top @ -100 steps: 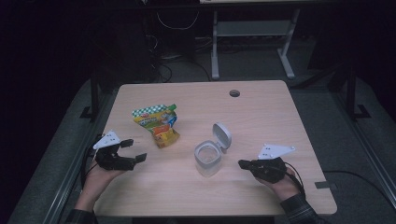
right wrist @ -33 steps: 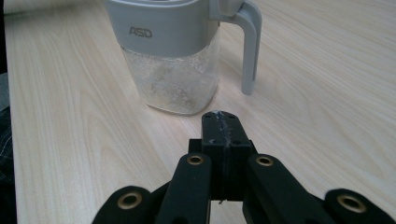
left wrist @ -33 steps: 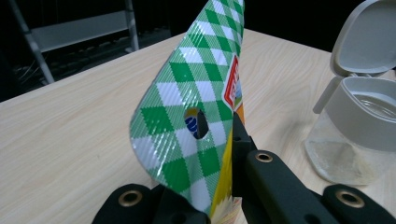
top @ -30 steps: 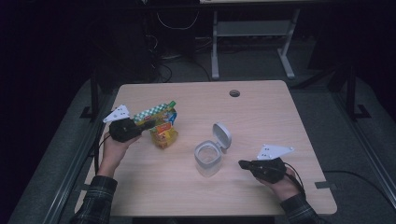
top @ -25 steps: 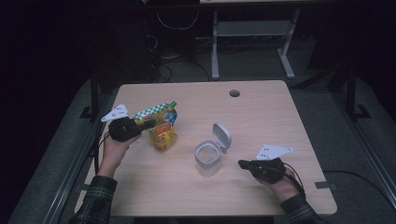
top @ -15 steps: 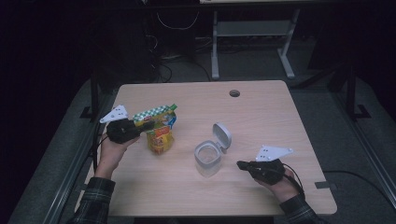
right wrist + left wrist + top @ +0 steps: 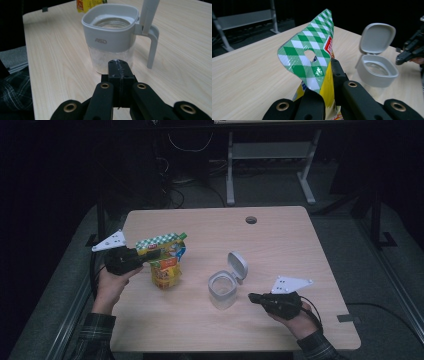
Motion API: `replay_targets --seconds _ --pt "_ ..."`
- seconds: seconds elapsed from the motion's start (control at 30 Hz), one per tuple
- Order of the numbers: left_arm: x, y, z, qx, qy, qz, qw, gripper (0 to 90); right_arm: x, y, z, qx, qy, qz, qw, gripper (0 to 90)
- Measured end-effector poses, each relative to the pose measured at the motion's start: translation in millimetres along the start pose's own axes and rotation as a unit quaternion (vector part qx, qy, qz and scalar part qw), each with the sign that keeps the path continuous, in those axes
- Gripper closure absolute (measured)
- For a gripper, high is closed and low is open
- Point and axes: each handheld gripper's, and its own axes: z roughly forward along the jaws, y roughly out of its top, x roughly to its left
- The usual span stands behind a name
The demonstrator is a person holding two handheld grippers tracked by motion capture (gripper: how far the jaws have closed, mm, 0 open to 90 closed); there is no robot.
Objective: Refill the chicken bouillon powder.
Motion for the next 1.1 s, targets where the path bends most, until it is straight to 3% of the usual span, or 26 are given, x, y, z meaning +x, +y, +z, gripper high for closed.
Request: replay_targets --seconds 0.27,0.57,0.83,1.1 --pt "-10.3 8.1 -0.8 0.014 -0.017 0.009 0.9997 90.0 8.8 10.7 -2.4 -0.020 0.010 -0.003 0.9997 89.9" --pt "-17.5 18.6 -7.5 0.009 -0.033 -0.008 0.9994 90.0 20.1 31.1 5.4 -0.037 0.019 -0.018 0.9990 89.9" --pt "-24.1 26.7 -13.9 -0.007 -0.054 -0.009 0.9985 90.0 31.9 52.1 28.5 -0.040 0.029 -0.030 0.9983 89.9" --pt "-32.2 34.1 -17.5 -0.016 -0.074 -0.001 0.9971 90.0 37.1 74.0 58.3 -0.044 0.023 -0.037 0.9981 89.9"
